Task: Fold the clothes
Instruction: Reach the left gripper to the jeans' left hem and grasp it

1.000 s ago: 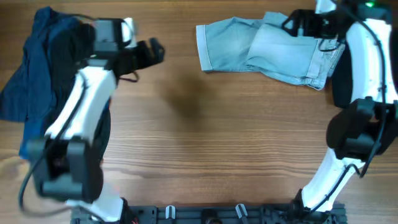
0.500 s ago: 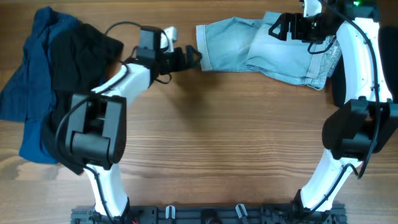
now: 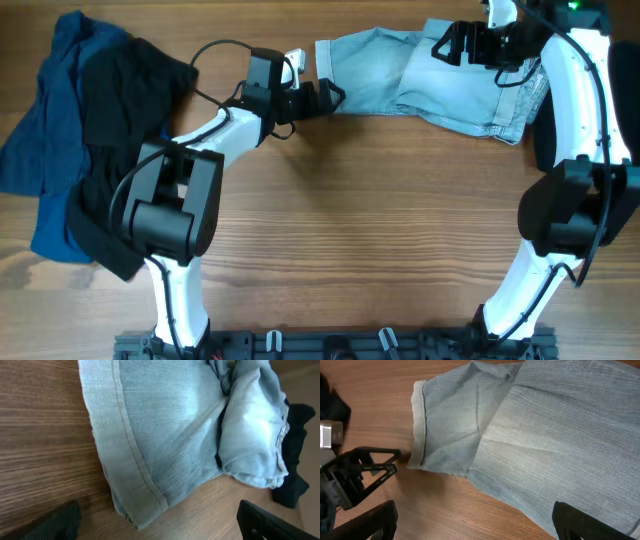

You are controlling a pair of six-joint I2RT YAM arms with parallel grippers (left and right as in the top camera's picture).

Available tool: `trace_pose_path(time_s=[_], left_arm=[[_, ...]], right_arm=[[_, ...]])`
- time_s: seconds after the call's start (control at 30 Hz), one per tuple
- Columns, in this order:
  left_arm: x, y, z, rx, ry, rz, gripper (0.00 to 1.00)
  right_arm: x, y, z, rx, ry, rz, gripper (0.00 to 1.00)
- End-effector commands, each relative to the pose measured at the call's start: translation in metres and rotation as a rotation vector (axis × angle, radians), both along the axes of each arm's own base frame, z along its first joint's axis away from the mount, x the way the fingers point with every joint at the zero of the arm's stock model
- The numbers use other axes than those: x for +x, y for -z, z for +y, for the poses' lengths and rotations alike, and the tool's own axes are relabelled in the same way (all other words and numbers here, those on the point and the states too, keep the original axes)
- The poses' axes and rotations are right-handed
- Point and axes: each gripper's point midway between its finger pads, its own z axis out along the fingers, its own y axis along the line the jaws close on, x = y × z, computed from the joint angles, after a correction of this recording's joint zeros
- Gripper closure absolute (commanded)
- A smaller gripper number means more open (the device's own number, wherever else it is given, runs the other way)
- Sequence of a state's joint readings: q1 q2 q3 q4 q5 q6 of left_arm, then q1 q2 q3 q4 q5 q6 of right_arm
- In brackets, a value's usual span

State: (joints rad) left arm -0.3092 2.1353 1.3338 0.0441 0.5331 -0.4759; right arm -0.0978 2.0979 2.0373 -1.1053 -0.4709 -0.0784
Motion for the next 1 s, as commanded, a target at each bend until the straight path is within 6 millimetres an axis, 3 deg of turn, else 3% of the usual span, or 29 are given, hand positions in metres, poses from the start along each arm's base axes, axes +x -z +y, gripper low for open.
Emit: trace_pose_path(time_s=[0.0,0.27,0.4,0.63,0.97], left_arm=[[0.001,-0.004,-0.013,-0.038,-0.01,0.01,0.01],[-0.015,0.012,-0.042,-0.049,0.01,0.067,0.07],[-0.017,0.023,-0.044,-0.04,-0.015,0.097,0.09],[-0.011,0.026,-0.035,-0.023,-0.06,0.101,0.1],[0.001,0.029,-0.003,-0.034,-0.118,0.136,0.11]], right_arm=[[0.001,-0.017,0.002,0.017,0.002,-0.031,0.0],[0.0,-0.017,0.004,0.026,0.004,-0.027,0.0],[0.0,-0.017,0.004,0.03,0.012,-0.022,0.01],[-0.001,-0.016,0.004,0.03,0.012,-0.016,0.0],[0.0,-0.017,0.003,0.029,0.012,-0.023,0.0]])
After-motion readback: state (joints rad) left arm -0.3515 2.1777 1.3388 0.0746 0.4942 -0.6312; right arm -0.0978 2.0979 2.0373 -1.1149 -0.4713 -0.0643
